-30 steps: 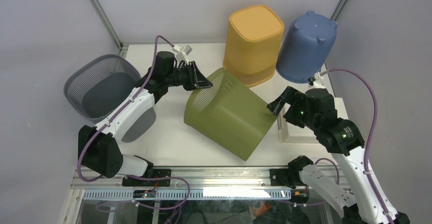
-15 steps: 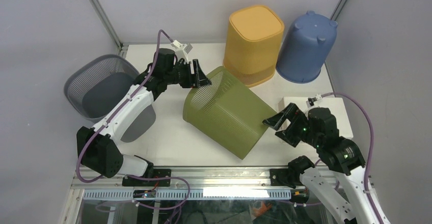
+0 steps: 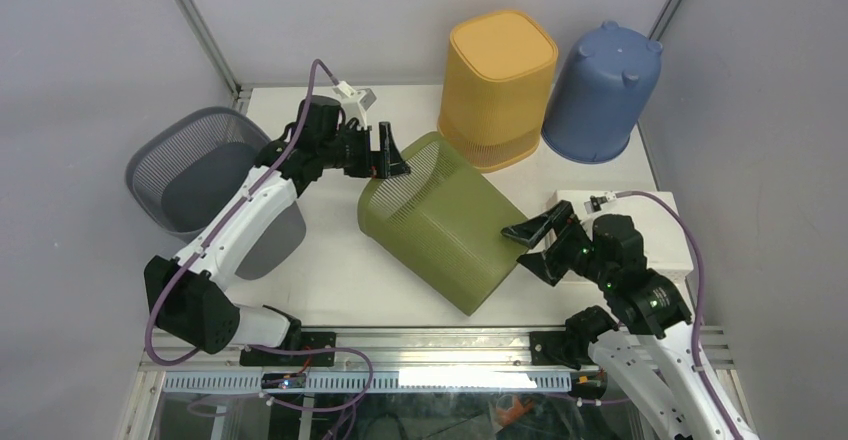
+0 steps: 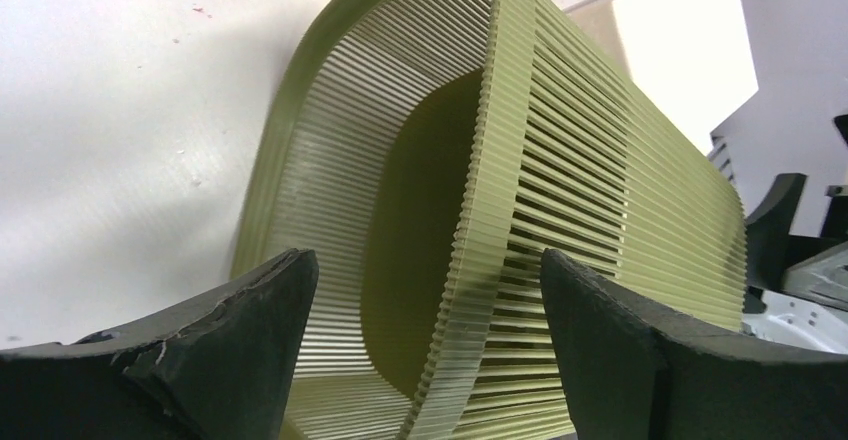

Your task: Turn the large container upside down

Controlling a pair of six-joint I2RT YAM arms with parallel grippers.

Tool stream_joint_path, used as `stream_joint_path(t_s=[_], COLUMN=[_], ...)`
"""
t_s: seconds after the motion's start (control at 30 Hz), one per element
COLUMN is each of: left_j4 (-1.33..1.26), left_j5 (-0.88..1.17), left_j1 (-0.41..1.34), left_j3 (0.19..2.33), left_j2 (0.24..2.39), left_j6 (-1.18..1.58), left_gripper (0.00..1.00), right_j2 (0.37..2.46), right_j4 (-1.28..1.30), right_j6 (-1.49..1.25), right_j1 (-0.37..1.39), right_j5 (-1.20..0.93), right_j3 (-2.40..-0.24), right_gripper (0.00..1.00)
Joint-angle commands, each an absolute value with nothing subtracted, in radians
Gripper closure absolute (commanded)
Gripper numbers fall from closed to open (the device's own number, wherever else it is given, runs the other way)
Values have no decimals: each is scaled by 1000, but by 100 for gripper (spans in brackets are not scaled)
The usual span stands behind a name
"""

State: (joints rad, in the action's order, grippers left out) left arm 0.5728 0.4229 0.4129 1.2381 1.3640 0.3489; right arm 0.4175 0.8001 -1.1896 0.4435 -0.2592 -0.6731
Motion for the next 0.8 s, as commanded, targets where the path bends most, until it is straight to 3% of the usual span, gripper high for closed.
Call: stream_joint_path(t_s=[0.0, 0.37, 0.6, 0.77], left_j4=[657, 721, 750, 808], left_j5=[329, 285, 286, 111], left_j1=[417, 418, 417, 417], left_j3=[1328, 1429, 1485, 1474], left_j2=[1325, 1317, 1309, 1328], left_j6=[269, 264, 273, 248], left_gripper=[15, 14, 21, 29], right_j2=[425, 429, 456, 474], right_j4=[663, 614, 624, 627], right_j6=[-1232, -1251, -1222, -1186], right_j1=[443, 443, 443, 444], right_j5=[-277, -284, -286, -299], right_j3=[-673, -636, -671, -708], right_gripper=[9, 9, 10, 10])
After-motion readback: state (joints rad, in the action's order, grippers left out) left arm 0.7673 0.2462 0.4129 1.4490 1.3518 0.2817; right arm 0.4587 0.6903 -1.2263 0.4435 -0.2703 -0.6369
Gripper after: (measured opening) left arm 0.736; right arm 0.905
